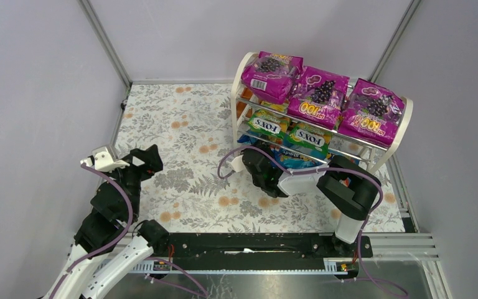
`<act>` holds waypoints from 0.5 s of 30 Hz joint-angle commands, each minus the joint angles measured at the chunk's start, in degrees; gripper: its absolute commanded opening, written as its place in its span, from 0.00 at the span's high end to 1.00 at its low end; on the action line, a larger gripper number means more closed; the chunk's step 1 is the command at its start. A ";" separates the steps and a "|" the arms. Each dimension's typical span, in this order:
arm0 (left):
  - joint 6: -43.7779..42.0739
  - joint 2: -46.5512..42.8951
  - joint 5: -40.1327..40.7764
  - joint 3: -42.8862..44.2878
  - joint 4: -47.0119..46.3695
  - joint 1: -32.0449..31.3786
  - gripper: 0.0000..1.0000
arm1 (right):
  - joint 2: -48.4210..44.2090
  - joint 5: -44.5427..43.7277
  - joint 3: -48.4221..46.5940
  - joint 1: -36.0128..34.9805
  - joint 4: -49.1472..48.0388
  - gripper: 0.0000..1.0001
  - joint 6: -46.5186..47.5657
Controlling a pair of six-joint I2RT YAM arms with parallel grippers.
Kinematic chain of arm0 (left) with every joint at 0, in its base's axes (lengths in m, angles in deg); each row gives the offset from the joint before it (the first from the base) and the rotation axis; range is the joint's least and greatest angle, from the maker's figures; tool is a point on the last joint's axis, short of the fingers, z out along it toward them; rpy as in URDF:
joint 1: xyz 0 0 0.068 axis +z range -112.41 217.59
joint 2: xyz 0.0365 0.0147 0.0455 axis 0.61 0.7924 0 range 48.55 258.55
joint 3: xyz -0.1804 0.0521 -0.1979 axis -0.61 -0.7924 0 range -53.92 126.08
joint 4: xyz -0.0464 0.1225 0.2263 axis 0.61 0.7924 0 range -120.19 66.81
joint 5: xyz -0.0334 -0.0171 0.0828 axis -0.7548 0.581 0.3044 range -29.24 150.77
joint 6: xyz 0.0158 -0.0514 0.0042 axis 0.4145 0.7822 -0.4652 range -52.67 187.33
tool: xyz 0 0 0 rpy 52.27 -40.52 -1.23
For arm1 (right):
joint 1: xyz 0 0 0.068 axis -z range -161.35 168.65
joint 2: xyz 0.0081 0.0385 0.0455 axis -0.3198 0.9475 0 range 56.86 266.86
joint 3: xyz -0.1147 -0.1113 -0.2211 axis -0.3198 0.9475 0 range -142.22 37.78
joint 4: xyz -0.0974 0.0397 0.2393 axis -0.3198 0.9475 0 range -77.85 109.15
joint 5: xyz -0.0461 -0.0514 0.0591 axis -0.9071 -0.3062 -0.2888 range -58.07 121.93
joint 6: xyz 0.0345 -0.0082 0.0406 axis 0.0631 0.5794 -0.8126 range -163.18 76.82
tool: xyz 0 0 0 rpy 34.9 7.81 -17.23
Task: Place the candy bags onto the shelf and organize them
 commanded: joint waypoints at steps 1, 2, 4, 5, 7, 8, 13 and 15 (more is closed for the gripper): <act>-0.58 -0.10 -0.71 -0.04 -2.61 -0.12 0.11 | -4.06 -8.17 -1.77 0.37 -11.77 1.00 1.18; -0.57 0.00 -0.74 -0.04 -2.59 -0.09 0.11 | -4.08 -7.75 -1.99 0.36 -10.39 1.00 -0.24; -0.57 0.05 -0.78 0.04 -2.58 -0.06 0.11 | -3.34 -6.56 -2.85 0.52 -8.18 1.00 -3.41; -0.57 -0.03 -0.74 0.04 -2.56 -0.11 0.11 | -2.52 -5.82 -3.33 0.80 -7.34 1.00 -4.39; -0.57 -0.03 -0.62 0.04 -2.51 -0.12 0.11 | -0.31 -4.64 -3.99 1.47 -8.42 1.00 -4.54; -0.57 -0.04 -0.57 0.04 -2.39 -0.06 0.11 | 0.99 -4.22 -4.40 1.82 -9.48 1.00 -4.03; -0.58 0.04 -0.39 -0.04 -2.24 -0.10 0.11 | 6.59 -1.76 -5.73 3.97 -14.67 1.00 -1.81; -0.57 0.05 -0.44 -0.04 -2.23 -0.12 0.11 | 8.33 -0.62 -5.82 4.35 -15.62 1.00 -2.26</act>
